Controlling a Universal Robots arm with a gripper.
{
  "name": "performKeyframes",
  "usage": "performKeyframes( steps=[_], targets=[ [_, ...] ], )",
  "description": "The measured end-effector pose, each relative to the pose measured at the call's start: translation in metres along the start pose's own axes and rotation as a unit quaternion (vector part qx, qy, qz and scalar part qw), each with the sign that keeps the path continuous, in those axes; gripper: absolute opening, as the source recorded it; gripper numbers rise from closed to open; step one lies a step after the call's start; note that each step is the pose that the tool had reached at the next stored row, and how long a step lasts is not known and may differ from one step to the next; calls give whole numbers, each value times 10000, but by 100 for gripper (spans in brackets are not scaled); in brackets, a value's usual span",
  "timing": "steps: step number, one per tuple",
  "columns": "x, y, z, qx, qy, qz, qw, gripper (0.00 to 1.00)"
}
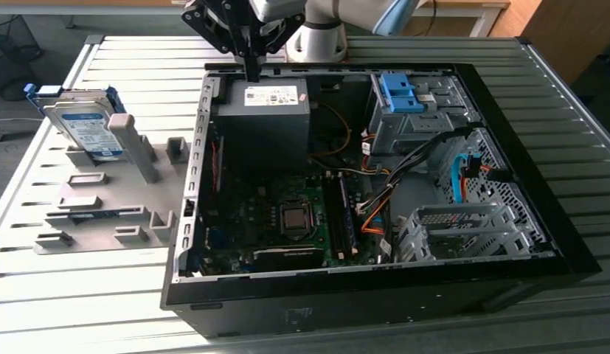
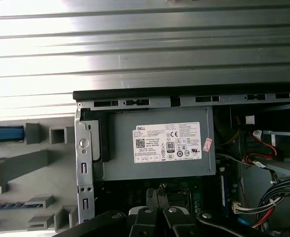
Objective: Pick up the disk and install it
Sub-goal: 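Reach for the disk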
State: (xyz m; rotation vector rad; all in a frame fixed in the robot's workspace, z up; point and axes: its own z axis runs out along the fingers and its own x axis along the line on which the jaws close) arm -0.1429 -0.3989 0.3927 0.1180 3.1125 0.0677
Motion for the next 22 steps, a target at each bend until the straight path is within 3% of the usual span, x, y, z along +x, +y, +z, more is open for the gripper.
performKeyframes(
  steps=[22],
  targets=[
    [53, -4, 3, 0, 0, 0, 10000, 11]
  ],
)
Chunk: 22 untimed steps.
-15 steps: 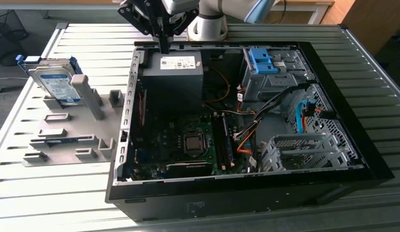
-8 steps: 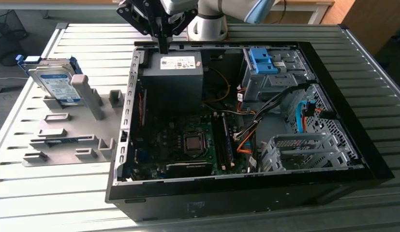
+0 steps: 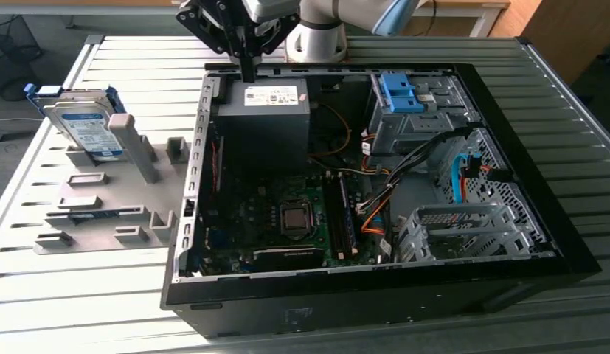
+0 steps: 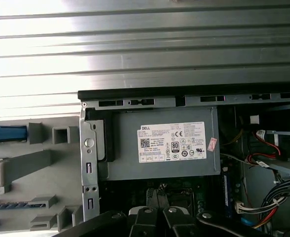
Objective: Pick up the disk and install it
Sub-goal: 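Reach for the disk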
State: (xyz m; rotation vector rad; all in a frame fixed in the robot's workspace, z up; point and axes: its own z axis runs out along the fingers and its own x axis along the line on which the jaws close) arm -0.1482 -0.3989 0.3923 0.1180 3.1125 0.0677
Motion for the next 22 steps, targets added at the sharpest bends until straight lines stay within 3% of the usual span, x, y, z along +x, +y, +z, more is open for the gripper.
performKeyframes(
  steps=[22],
  targets=[
    [61, -5, 8, 0, 0, 0, 10000, 11]
  ],
)
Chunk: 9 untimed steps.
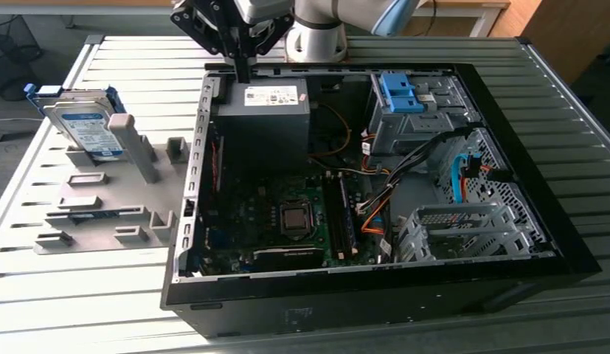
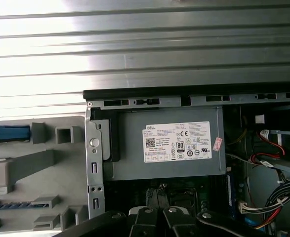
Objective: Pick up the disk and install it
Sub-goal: 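Reach for the disk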
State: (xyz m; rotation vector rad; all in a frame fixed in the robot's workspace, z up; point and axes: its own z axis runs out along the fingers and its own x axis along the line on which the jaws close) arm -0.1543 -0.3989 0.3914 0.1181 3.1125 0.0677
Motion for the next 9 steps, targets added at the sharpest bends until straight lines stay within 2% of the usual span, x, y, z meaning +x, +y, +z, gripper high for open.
performKeyframes(
  steps=[9],
  targets=[
    [42, -4, 14, -4, 4, 0, 10000, 11]
  ],
)
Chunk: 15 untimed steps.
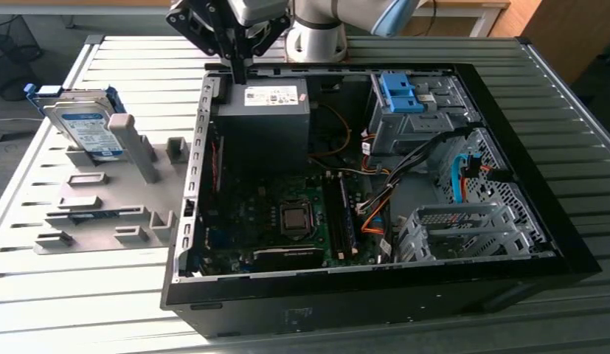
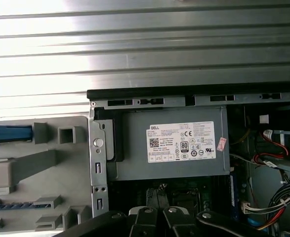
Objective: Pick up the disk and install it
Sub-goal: 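Reach for the disk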
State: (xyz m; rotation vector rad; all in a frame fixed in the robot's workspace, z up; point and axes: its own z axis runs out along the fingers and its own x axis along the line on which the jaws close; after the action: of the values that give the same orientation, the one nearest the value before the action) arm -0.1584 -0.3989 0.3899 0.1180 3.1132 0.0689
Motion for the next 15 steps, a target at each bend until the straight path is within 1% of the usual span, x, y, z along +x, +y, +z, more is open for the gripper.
performKeyframes(
  steps=[15],
  targets=[
    [59, -6, 25, -2, 9, 1, 10000, 11]
  ],
)
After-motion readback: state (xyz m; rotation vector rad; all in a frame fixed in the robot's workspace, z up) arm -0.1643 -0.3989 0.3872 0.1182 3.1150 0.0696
